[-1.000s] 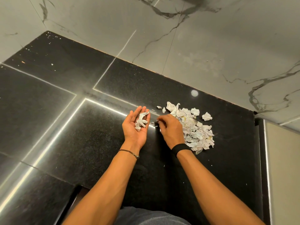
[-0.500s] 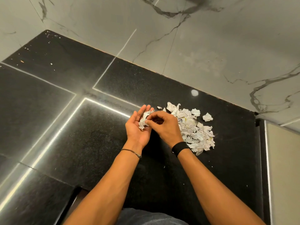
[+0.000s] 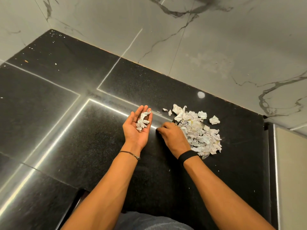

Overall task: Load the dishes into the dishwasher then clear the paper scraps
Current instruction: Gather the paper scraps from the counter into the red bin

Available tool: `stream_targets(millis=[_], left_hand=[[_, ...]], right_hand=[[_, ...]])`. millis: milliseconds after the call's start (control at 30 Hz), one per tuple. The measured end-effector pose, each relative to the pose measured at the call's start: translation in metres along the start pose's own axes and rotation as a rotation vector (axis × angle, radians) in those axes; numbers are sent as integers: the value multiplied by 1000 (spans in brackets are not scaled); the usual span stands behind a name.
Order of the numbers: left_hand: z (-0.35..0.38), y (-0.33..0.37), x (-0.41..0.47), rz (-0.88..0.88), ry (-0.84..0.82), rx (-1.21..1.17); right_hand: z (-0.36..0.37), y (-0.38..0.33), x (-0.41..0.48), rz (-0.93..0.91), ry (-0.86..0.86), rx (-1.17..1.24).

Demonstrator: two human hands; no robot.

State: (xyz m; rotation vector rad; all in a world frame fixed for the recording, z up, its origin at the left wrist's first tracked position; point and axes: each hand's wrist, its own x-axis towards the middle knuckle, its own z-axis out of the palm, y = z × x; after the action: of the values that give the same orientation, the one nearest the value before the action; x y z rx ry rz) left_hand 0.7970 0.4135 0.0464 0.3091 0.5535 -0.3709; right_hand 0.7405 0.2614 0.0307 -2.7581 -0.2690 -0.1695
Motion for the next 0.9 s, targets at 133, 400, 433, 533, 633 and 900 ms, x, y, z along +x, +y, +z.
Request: stream_targets(millis=[133, 400, 433, 533, 633, 900], left_hand=[[0, -5, -1, 8, 14, 34], [9, -25, 3, 4, 23, 119], [10, -27, 4, -6, 19, 110], [16, -30, 7, -35, 0, 75], [17, -27, 9, -44, -20, 38], [13, -12, 8, -12, -12, 56]], right_hand=[[-2, -3, -2, 71, 46, 11], [-47, -39, 10, 434, 161, 830], [-52, -43, 12, 385, 140, 801], [-57, -43, 20, 350, 159, 724], [-57, -30, 33, 397, 269, 682], [-22, 22, 75, 176, -129, -40]])
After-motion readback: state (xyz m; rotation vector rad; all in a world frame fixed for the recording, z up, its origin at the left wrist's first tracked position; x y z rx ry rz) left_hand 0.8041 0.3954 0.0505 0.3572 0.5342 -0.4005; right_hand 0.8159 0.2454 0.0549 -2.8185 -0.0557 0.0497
